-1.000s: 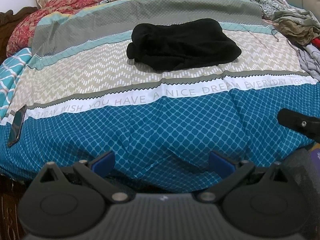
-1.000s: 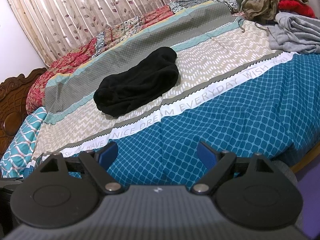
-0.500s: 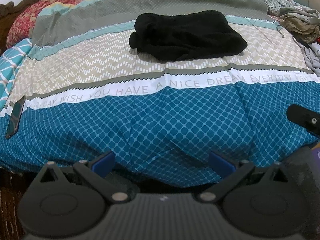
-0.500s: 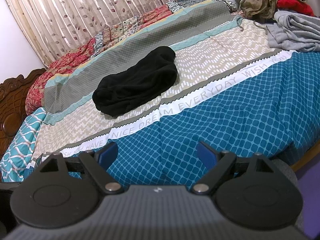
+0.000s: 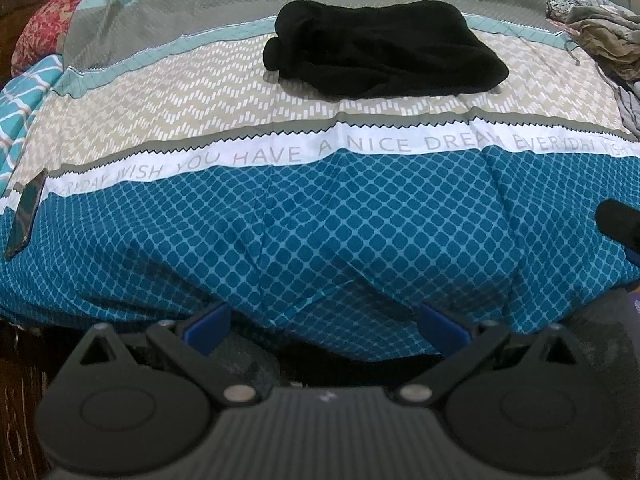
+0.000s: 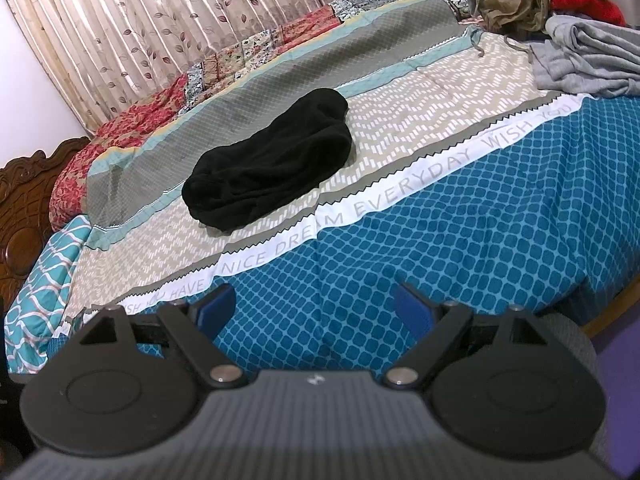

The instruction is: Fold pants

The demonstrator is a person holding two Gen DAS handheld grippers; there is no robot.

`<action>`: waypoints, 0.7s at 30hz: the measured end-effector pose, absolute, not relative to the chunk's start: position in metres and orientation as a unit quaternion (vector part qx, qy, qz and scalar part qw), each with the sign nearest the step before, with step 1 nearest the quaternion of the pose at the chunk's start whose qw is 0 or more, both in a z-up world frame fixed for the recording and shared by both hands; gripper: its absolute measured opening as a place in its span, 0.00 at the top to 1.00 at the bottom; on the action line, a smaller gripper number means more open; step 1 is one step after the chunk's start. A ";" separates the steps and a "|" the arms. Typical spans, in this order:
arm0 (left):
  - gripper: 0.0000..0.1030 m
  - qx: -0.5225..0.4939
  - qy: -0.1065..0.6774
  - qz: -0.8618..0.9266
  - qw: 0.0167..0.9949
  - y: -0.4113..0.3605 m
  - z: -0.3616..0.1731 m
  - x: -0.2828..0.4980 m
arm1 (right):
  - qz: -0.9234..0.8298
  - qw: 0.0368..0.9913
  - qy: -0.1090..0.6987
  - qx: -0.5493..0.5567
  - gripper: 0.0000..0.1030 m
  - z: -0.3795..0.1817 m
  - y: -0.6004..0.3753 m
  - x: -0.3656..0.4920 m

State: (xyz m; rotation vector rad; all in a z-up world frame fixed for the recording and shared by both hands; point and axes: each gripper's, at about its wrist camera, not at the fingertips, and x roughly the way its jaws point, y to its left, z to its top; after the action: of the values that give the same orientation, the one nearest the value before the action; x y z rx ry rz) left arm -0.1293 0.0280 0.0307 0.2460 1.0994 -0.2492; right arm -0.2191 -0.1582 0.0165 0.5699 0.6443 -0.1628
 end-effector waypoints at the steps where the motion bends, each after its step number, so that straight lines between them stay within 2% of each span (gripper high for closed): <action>1: 0.00 0.115 0.521 -0.117 0.837 0.028 0.030 -0.129 | -0.079 0.906 0.312 0.276 0.14 0.016 -0.158 -0.219; 21: 0.00 0.097 0.566 -0.113 0.811 0.036 0.010 -0.118 | -0.085 0.903 0.315 0.279 0.14 0.013 -0.158 -0.219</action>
State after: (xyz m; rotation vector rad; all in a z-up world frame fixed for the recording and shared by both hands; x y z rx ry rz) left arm -0.1175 0.0362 0.0104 0.2078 1.2095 -0.2406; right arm -0.2194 -0.1580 0.0134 0.5775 0.6511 -0.1752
